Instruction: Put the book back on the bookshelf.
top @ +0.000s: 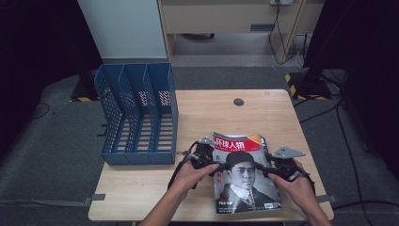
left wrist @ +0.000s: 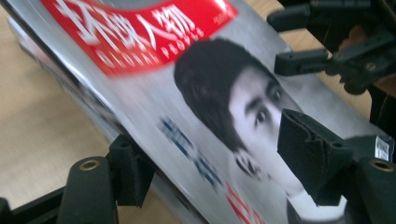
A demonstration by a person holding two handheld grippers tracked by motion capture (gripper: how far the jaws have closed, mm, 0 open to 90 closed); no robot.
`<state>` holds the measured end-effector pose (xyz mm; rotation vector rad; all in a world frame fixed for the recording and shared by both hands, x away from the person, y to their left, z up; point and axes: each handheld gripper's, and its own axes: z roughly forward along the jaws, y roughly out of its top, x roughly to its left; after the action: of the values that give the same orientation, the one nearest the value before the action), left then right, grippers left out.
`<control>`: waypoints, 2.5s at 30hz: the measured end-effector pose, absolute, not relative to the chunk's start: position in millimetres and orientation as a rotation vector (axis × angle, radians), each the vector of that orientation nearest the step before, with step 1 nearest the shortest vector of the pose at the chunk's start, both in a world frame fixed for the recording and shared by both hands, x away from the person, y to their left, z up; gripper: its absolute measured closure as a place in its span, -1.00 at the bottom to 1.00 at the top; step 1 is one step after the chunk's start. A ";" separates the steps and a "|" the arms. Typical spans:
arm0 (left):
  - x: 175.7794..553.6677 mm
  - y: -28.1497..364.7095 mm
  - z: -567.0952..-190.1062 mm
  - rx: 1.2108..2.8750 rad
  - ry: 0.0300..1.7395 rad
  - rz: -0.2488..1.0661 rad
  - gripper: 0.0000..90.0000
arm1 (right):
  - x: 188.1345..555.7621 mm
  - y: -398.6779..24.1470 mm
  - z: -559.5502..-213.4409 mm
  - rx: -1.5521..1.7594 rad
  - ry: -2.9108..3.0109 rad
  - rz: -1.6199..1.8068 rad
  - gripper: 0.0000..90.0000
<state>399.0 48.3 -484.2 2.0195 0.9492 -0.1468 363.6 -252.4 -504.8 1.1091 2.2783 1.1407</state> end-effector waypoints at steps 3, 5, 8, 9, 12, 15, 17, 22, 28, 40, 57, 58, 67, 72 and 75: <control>409.2 47.7 -479.6 1.990 0.944 -0.152 -0.33 | 364.6 -251.2 -506.0 1.126 2.271 1.141 -0.09; 415.6 46.5 -477.9 2.002 0.966 -0.143 -0.26 | 366.1 -250.0 -506.5 1.125 2.272 1.156 -0.08; 422.9 44.9 -476.7 2.016 0.976 -0.125 -0.21 | 366.6 -249.8 -506.5 1.124 2.276 1.162 -0.07; 424.7 44.5 -476.1 2.022 0.976 -0.121 -0.17 | 366.6 -249.8 -506.4 1.122 2.274 1.163 -0.06; 429.1 42.8 -474.5 2.037 0.971 -0.118 -0.11 | 366.3 -250.4 -506.6 1.128 2.272 1.168 -0.04; 433.6 40.9 -474.0 2.037 0.987 -0.134 -0.04 | 366.8 -250.8 -507.2 1.124 2.268 1.182 -0.02; 436.2 39.1 -474.0 2.037 0.985 -0.137 -0.01 | 366.7 -249.1 -507.7 1.120 2.268 1.189 0.00; 439.3 34.4 -474.9 2.022 0.984 -0.141 0.02 | 366.3 -247.0 -507.9 1.113 2.274 1.187 0.01; 442.2 31.1 -476.9 1.986 0.996 -0.128 0.21 | 365.9 -246.9 -508.3 1.103 2.279 1.188 0.01; 443.3 30.6 -472.6 1.936 1.016 -0.095 0.77 | 365.0 -246.4 -509.1 1.094 2.268 1.185 0.00; 434.4 35.1 -440.5 1.908 0.936 0.013 0.83 | 360.5 -264.9 -502.4 1.151 2.195 1.225 -0.04; 434.4 36.3 -437.5 1.906 0.930 0.023 0.84 | 361.0 -265.8 -503.3 1.161 2.190 1.211 -0.02; 439.0 50.6 -418.6 1.879 0.952 0.058 0.90 | 363.2 -275.3 -504.4 1.237 2.140 1.191 0.06; 439.4 55.7 -413.0 1.879 0.960 0.063 0.90 | 364.1 -282.0 -505.6 1.286 2.112 1.179 0.11; 437.3 58.9 -407.0 1.878 0.951 0.078 0.90 | 364.4 -284.4 -505.1 1.286 2.104 1.173 0.11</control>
<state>437.3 58.9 -407.0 1.8779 0.9510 0.0776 364.4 -284.4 -505.1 1.2857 2.1044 1.1732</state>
